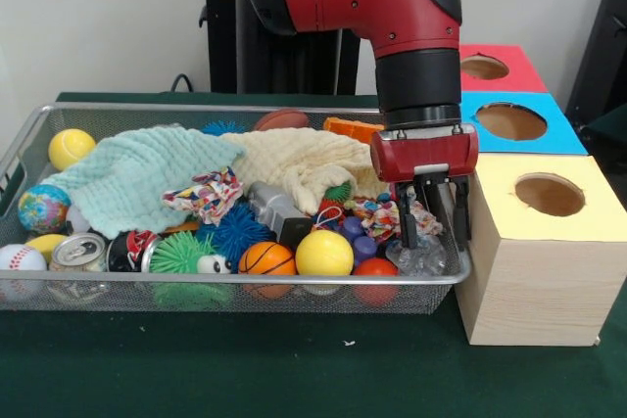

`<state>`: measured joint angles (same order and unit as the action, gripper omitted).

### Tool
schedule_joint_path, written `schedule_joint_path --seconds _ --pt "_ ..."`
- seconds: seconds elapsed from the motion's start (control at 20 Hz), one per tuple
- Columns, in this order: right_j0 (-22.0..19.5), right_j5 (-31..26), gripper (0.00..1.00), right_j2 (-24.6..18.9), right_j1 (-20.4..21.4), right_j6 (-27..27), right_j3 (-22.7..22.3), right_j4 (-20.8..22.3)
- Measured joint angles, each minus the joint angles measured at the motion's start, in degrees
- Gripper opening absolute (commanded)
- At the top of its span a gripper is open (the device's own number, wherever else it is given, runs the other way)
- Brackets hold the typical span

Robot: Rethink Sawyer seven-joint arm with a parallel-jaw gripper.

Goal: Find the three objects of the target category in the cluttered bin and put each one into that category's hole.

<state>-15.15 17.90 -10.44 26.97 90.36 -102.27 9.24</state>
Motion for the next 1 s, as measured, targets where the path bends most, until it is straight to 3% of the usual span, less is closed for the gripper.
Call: schedule_joint_path --seconds 1.0 --pt "1.95 0.03 1.00 3.33 -1.51 0.00 2.17 -0.01"
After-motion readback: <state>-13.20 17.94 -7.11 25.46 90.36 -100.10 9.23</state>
